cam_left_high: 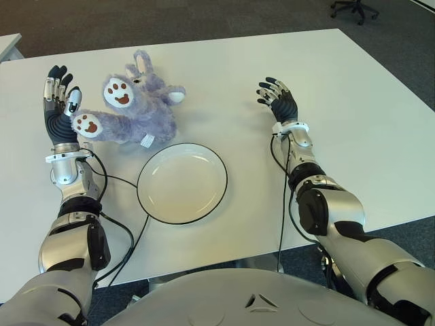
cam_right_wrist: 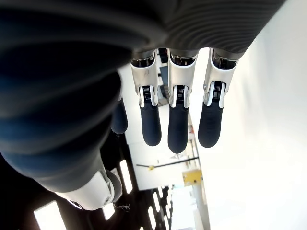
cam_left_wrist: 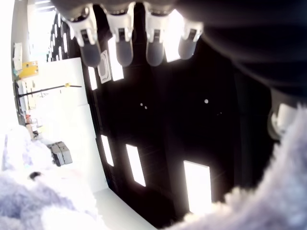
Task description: Put the doll into the plate.
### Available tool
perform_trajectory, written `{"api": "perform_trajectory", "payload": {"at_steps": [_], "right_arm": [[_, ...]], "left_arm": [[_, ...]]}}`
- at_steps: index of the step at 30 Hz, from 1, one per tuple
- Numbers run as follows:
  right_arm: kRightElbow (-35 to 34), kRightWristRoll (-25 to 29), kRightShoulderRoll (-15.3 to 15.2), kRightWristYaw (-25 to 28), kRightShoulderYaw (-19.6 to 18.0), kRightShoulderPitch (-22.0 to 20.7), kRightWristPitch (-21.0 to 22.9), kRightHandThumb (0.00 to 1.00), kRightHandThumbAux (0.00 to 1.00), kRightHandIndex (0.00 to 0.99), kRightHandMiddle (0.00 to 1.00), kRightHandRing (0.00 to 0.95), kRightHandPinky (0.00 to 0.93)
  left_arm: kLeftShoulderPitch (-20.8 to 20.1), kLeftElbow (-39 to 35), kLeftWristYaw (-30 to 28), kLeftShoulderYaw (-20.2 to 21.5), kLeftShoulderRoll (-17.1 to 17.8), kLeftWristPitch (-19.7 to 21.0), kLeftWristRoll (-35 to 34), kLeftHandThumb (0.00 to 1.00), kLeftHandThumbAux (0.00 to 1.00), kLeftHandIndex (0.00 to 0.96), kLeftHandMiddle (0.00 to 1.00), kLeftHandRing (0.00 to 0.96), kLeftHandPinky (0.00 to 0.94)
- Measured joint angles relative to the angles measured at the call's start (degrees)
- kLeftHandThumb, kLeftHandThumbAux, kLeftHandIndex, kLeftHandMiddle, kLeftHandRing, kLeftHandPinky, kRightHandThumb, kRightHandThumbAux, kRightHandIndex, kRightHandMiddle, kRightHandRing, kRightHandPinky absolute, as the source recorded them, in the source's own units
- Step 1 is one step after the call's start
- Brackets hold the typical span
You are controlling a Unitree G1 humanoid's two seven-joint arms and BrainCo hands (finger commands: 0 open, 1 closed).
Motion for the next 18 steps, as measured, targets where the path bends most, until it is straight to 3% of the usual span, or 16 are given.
{"api": "perform_trajectory", "payload": {"at_steps": [18], "right_arm": [[0.0,0.0,-0.1,0.0,0.1,0.0,0.0,0.435,0.787,0.187,0.264,0.283,0.316]], "left_arm": [[1.4,-2.6,-1.9,-0.4,-0.4,-5.4,-0.1,0.208,0.361,0.0,0.107,0.098,0.11]]}}
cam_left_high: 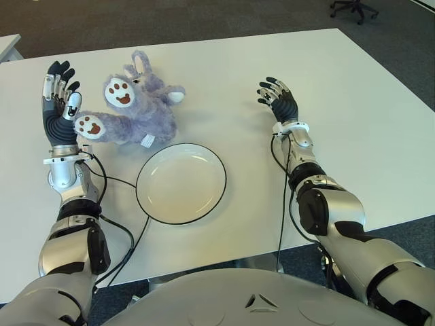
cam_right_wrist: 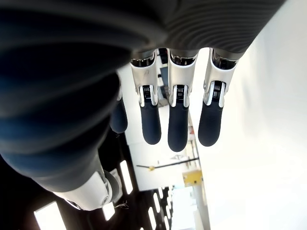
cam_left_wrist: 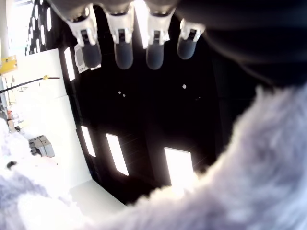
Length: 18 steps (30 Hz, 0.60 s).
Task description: Put the doll into the plate.
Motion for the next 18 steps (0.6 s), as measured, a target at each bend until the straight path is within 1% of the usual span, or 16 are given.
{"api": "perform_trajectory", "payload": {"at_steps": [10,14,18], "right_arm": [[0.0,0.0,-0.1,0.0,0.0,0.0,0.0,0.45,0.796,0.192,0.265,0.282,0.314],[0.0,0.0,-0.1,0.0,0.0,0.0,0.0,0.453,0.797,0.193,0.267,0.284,0.316],[0.0,0.0,-0.1,0.0,0.0,0.0,0.0,0.446,0.808,0.19,0.264,0.28,0.31]], "left_arm": [[0.7,-1.6,0.0,-0.4,-0.3,-1.0,0.1,0.216,0.387,0.0,0.105,0.099,0.119],[1.0,-2.3,0.0,-0.4,-0.5,-1.3,0.1,0.212,0.382,0.0,0.103,0.099,0.114],[1.4,-3.3,0.0,-0.5,-0.7,-1.7,0.1,0.189,0.369,0.0,0.093,0.091,0.105]]}}
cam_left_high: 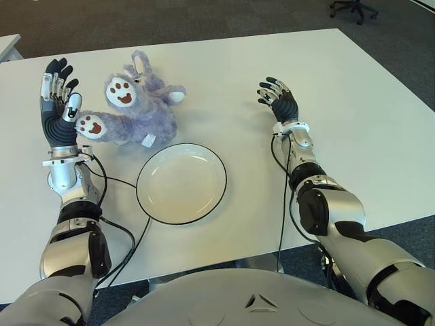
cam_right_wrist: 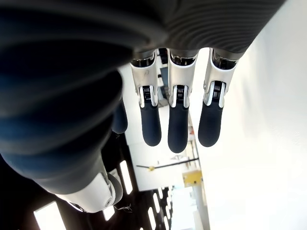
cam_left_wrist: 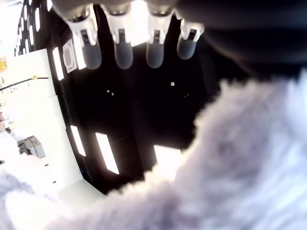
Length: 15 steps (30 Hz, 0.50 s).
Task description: Put the doll into the plate.
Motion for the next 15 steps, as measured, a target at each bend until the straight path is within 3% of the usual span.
{"api": "perform_trajectory", "payload": {"at_steps": [15], "right_arm": [[0.0,0.0,-0.1,0.0,0.0,0.0,0.0,0.449,0.811,0.18,0.27,0.289,0.315]], "left_arm": [[0.3,-1.2,0.0,0.0,-0.5,-2.5,0.7,0.169,0.352,0.0,0.079,0.08,0.09]]}}
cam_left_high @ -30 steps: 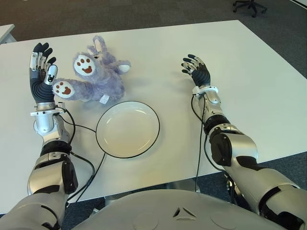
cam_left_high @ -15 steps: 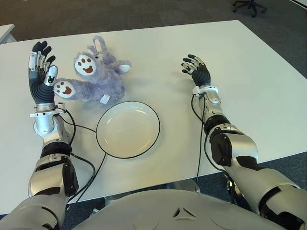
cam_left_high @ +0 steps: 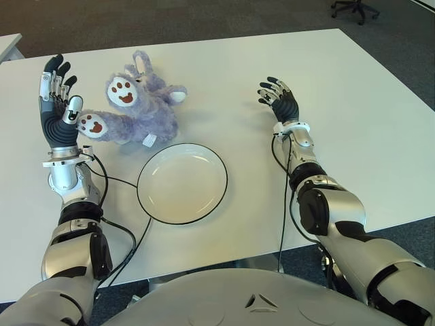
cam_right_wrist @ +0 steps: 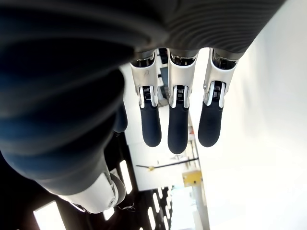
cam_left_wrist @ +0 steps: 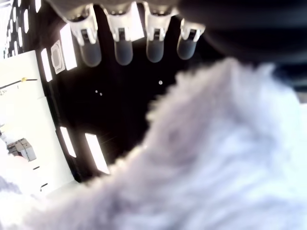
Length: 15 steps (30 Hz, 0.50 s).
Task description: Put the doll into the plate.
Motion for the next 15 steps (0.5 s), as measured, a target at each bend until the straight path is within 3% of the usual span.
{"api": "perform_trajectory", "payload": {"at_steps": [15], "right_arm": [[0.0,0.0,0.0,0.2,0.0,0.0,0.0,0.475,0.812,0.18,0.263,0.282,0.307]], "left_arm": [[0.0,0.0,0.1,0.0,0.0,-0.1,0.3,0.148,0.383,0.0,0.099,0.102,0.114]]}}
